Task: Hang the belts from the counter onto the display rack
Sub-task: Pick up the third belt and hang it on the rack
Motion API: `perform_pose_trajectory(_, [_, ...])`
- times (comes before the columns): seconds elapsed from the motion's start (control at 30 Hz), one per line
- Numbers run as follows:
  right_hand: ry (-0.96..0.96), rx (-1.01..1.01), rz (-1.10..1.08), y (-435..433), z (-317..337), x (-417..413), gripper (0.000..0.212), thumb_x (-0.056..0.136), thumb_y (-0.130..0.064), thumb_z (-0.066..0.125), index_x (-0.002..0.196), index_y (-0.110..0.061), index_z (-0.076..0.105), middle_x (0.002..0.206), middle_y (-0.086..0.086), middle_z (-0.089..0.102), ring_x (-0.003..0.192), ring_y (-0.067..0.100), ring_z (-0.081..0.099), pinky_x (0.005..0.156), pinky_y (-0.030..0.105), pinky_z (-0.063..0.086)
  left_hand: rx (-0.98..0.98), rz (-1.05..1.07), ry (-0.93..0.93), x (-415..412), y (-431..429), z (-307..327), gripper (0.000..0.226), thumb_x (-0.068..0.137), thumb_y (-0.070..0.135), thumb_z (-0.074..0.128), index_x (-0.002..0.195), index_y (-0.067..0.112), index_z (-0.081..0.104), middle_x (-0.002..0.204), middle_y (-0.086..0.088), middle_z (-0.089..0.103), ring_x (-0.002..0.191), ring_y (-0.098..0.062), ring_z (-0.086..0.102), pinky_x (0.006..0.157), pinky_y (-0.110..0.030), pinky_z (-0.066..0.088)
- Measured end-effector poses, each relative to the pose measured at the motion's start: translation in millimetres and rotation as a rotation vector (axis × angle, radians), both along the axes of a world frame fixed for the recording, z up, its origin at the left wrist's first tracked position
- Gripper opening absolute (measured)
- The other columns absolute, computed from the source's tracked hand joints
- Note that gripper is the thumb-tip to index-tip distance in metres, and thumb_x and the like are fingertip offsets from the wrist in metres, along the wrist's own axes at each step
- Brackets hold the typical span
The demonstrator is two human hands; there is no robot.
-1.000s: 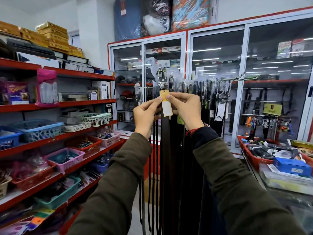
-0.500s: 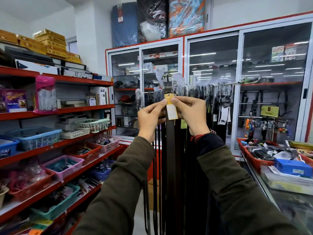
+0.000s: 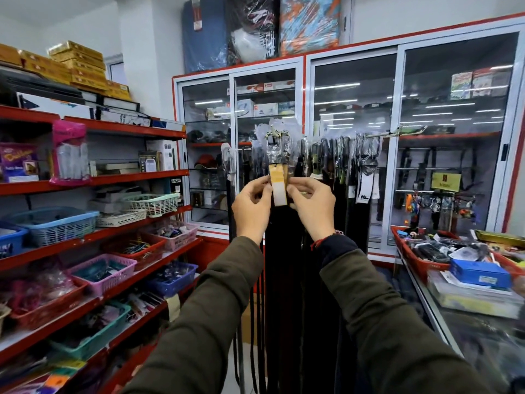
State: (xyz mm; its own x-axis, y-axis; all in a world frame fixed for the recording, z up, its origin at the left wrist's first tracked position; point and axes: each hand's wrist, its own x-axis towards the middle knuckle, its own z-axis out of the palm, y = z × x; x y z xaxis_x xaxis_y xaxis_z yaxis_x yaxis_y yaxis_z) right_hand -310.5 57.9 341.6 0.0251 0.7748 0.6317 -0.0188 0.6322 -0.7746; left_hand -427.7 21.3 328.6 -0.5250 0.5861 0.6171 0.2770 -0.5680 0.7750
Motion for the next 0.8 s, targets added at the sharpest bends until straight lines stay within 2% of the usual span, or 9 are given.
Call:
perform_pose_trajectory(0.07, [-0.036,0.082,-0.081,0,-18,9,0.02,0.095,-0.014,0.065,0.113,-0.013,0.075,0.104,0.004,0.078,0.091,0.011,0.073,0.089,0.04,0.062,0.038,0.147,0.181,11,-2,-18,0.037,0.1,0.017,0.06,0.137,0.021,0.06,0.131,0.003,0.061,0.113,-0.017,0.064,0.1,-0.036,0.055])
perform_pose_trajectory(0.13, [-0.08,0.163,-0.151,1,-39,23,0.024,0.098,-0.017,0.061,0.12,-0.018,0.071,0.113,-0.001,0.075,0.095,0.004,0.068,0.091,0.035,0.06,0.048,0.284,0.337,25,-2,-39,0.05,0.101,0.022,0.057,0.149,0.023,0.046,0.149,0.002,0.046,0.135,-0.016,0.049,0.112,-0.029,0.041])
perform_pose_trajectory(0.2, [-0.155,0.222,-0.215,1,-62,38,0.031,0.1,-0.022,0.056,0.131,-0.021,0.063,0.129,-0.002,0.068,0.113,0.009,0.064,0.098,0.036,0.057,0.021,0.423,0.495,38,0,-61,0.058,0.101,0.026,0.055,0.155,0.021,0.036,0.162,-0.002,0.033,0.152,-0.022,0.029,0.124,-0.039,0.027])
perform_pose_trajectory(0.27, [-0.278,0.252,-0.3,4,-87,58,0.041,0.102,-0.026,0.052,0.143,-0.022,0.053,0.149,-0.002,0.053,0.141,0.015,0.047,0.114,0.038,0.045,-0.011,0.473,0.606,59,2,-83,0.061,0.102,0.028,0.053,0.158,0.019,0.03,0.169,-0.004,0.022,0.159,-0.027,0.012,0.13,-0.046,0.009])
perform_pose_trajectory(0.33, [-0.416,0.259,-0.402,6,-111,81,0.049,0.103,-0.027,0.05,0.151,-0.022,0.042,0.164,-0.001,0.033,0.156,0.021,0.022,0.126,0.043,0.027,-0.03,0.458,0.675,81,6,-105,0.063,0.103,0.03,0.051,0.159,0.019,0.027,0.171,-0.006,0.015,0.16,-0.028,0.003,0.129,-0.047,-0.002])
perform_pose_trajectory(0.47, [-0.6,0.223,-0.577,9,-153,133,0.057,0.102,-0.028,0.05,0.156,-0.022,0.033,0.171,0.004,0.011,0.16,0.027,0.002,0.129,0.052,0.006,-0.08,0.373,0.776,127,16,-150,0.065,0.103,0.033,0.05,0.161,0.021,0.022,0.173,-0.005,0.007,0.16,-0.025,-0.006,0.129,-0.049,-0.007])
perform_pose_trajectory(0.6, [-0.761,0.097,-0.665,9,-203,194,0.06,0.101,-0.03,0.051,0.156,-0.021,0.032,0.172,0.007,0.01,0.159,0.031,0.001,0.126,0.061,0.006,-0.187,0.248,0.824,181,26,-199,0.067,0.103,0.034,0.049,0.162,0.024,0.019,0.173,-0.003,0.005,0.16,-0.024,-0.006,0.128,-0.048,-0.009])
perform_pose_trajectory(0.7, [-0.834,-0.005,-0.722,5,-241,243,0.061,0.1,-0.029,0.053,0.157,-0.02,0.032,0.171,0.008,0.01,0.159,0.031,0.002,0.126,0.059,0.0,-0.245,0.136,0.88,223,30,-236,0.066,0.103,0.033,0.049,0.161,0.023,0.02,0.173,-0.002,0.005,0.16,-0.024,-0.006,0.128,-0.049,-0.008])
perform_pose_trajectory(0.8, [-0.924,-0.125,-0.8,-3,-276,294,0.06,0.099,-0.027,0.055,0.155,-0.021,0.036,0.171,0.008,0.014,0.159,0.032,0.006,0.125,0.063,0.005,-0.286,0.004,0.946,269,35,-269,0.063,0.105,0.034,0.047,0.161,0.023,0.022,0.173,-0.001,0.006,0.161,-0.024,-0.005,0.128,-0.051,-0.007])
